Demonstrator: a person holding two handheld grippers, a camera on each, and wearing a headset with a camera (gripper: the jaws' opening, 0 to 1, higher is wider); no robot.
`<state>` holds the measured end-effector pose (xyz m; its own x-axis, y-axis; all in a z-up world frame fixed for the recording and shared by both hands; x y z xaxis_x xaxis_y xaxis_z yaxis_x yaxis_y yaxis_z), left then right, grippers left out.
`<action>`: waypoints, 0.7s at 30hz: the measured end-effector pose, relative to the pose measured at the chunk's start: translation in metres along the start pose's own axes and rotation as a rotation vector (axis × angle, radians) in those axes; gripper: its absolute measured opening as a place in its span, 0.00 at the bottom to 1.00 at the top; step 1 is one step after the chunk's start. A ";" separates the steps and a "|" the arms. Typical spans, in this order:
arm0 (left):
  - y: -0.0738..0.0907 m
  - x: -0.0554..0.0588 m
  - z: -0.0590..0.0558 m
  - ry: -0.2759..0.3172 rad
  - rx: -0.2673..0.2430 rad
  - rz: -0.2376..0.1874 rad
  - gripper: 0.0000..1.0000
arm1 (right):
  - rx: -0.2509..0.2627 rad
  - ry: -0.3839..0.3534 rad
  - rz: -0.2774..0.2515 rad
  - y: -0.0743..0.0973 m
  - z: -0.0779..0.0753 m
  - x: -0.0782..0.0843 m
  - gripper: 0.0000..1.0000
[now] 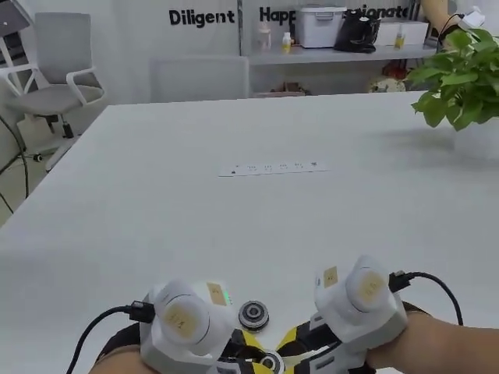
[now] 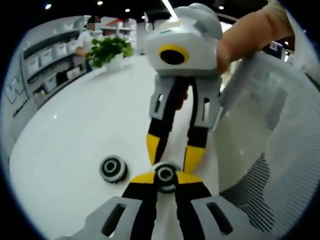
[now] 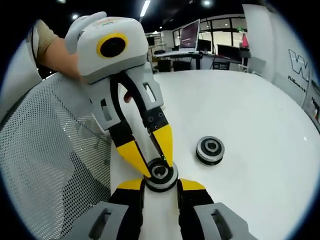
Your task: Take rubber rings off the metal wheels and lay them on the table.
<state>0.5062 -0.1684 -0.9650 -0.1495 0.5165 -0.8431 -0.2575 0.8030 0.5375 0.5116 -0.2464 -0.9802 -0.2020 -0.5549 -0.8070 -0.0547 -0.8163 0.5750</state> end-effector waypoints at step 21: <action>0.000 0.000 0.000 -0.009 0.001 0.001 0.13 | -0.005 -0.035 0.010 0.004 -0.002 0.001 0.23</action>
<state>0.5059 -0.1682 -0.9653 -0.1410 0.5199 -0.8425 -0.2567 0.8027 0.5383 0.5129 -0.2500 -0.9787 -0.2371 -0.5569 -0.7960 -0.0479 -0.8117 0.5822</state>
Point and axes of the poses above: the centre of the closed fingertips' face, and the gripper's own axes: y roughly backward along the fingers, z roughly to its left, x roughly out of its underside, the point moved 6 cm from there along y, roughly backward along the fingers, and after that the axes turned 9 degrees about -z, right-handed, at the moved point
